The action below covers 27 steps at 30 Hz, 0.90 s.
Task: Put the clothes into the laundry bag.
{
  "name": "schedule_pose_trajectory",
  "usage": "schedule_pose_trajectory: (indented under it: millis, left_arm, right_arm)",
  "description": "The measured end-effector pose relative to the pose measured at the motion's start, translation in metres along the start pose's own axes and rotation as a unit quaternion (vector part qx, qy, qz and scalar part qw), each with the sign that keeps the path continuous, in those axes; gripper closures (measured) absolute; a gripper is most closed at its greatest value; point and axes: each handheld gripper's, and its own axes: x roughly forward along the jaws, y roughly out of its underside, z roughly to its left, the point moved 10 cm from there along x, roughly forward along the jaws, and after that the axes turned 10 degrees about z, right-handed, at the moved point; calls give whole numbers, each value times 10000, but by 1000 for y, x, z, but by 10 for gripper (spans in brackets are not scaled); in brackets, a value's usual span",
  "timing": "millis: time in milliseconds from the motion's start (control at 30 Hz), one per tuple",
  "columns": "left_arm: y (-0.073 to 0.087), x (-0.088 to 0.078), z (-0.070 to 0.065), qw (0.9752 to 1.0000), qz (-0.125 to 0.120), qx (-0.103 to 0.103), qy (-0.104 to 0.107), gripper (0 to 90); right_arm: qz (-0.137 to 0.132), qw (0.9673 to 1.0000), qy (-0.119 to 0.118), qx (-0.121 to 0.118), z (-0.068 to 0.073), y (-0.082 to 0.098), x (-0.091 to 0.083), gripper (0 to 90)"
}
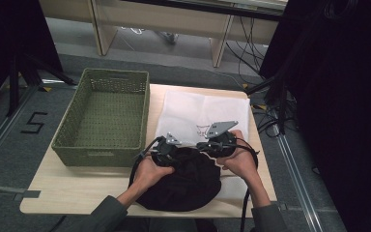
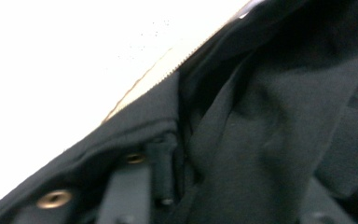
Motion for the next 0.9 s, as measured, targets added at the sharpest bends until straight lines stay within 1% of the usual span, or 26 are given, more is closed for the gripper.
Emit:
schedule_pose_trajectory:
  millis: [33, 67, 100, 133, 167, 200, 233, 267, 300, 333, 367, 400, 433, 467, 500, 533, 567, 600, 633, 667, 700, 733, 767, 800, 833, 900]
  left_arm:
    - [0, -3, -1, 10000, -44, -36, 42, 622]
    - [0, -15, -6, 9998, -98, -64, 152, 485]
    - [0, -15, -6, 9998, -98, -64, 152, 447]
    - [1, -24, -9, 9998, -105, -66, 155, 447]
    - [2, -33, -12, 9998, -140, 3, 166, 359]
    - [3, -37, -14, 9997, -158, 27, 163, 359]
    - [4, -47, -17, 9995, -224, 100, 174, 321]
    - [7, -52, -21, 9994, -234, 154, 220, 321]
    - [12, -60, -24, 9992, -216, 246, 229, 305]
    - [19, -66, -26, 9994, -148, 214, 221, 300]
    - [24, -68, -26, 9993, -103, 296, 178, 275]
    - [31, -70, -26, 9992, -2, 383, 127, 275]
    - [40, -70, -26, 9985, 97, 531, 83, 252]
    - [44, -68, -24, 9978, 137, 650, 27, 252]
    - [52, -64, -20, 9966, 243, 775, -127, 240]
    - [57, -57, -20, 9962, 335, 789, -119, 232]
    - [64, -43, -20, 9955, 489, 805, -70, 226]
    - [64, -43, -20, 9955, 489, 805, -70, 228]
    - [66, -33, -20, 9948, 581, 838, -73, 246]
    - [67, -27, -19, 9939, 635, 898, -100, 246]
    - [66, -21, -19, 9922, 679, 1044, -106, 326]
    - [64, -17, -18, 9915, 706, 1090, -67, 469]
    - [60, -16, -17, 9929, 661, 994, -1, 590]
    - [54, -16, -14, 9947, 574, 855, -6, 726]
    - [48, -18, -10, 9961, 504, 721, -20, 790]
    - [36, -23, -7, 9975, 345, 605, -108, 796]
  right_arm:
    - [0, 10000, 0, 0, 0, 0, 0, 887]
    - [17, 10000, -6, 66, 0, 1, 0, 887]
    - [17, 10000, -6, 66, 0, 1, 0, 887]
    - [9, 10000, -6, 51, 0, 0, 0, 887]
    - [6, 10000, 11, 36, 0, -1, -1, 887]
    - [6, 10000, 11, 36, 0, -1, -1, 887]
    - [-11, 10000, 13, -9, 0, -2, -1, 887]
    - [-11, 10000, 13, -9, 0, -2, -1, 887]
    - [-6, 10000, 7, 8, 1, -2, -1, 887]
    - [-3, 10000, 9, 10, 1, -2, -1, 887]
    - [-13, 10000, 17, -21, 0, -2, 0, 887]
    - [-13, 10000, 17, -21, 0, -2, 0, 887]
    - [-5, 10000, 5, -23, 1, -2, 0, 887]
    - [-5, 10000, 5, -23, 1, -2, 0, 887]
    - [-11, 10000, -4, -45, 1, -2, 1, 887]
    - [-4, 10000, 1, -44, 1, -2, 1, 887]
    - [18, 10000, 1, -24, 2, -2, 1, 887]
    - [18, 10000, 1, -24, 2, -2, 1, 887]
    - [8, 10000, 15, -55, 3, -3, 1, 887]
    - [8, 10000, 15, -55, 3, -3, 1, 887]
    - [16, 10000, 13, -31, 3, -4, 1, 887]
    - [-6, 10000, 15, -86, 4, -5, 0, 887]
    - [-4, 9999, 13, -103, 4, -5, 0, 887]
    - [13, 10000, 11, -39, 5, -5, -1, 887]
    - [-5, 10000, 15, -56, 5, -5, -3, 887]
    - [-64, 9999, 29, -91, 5, -7, -5, 888]
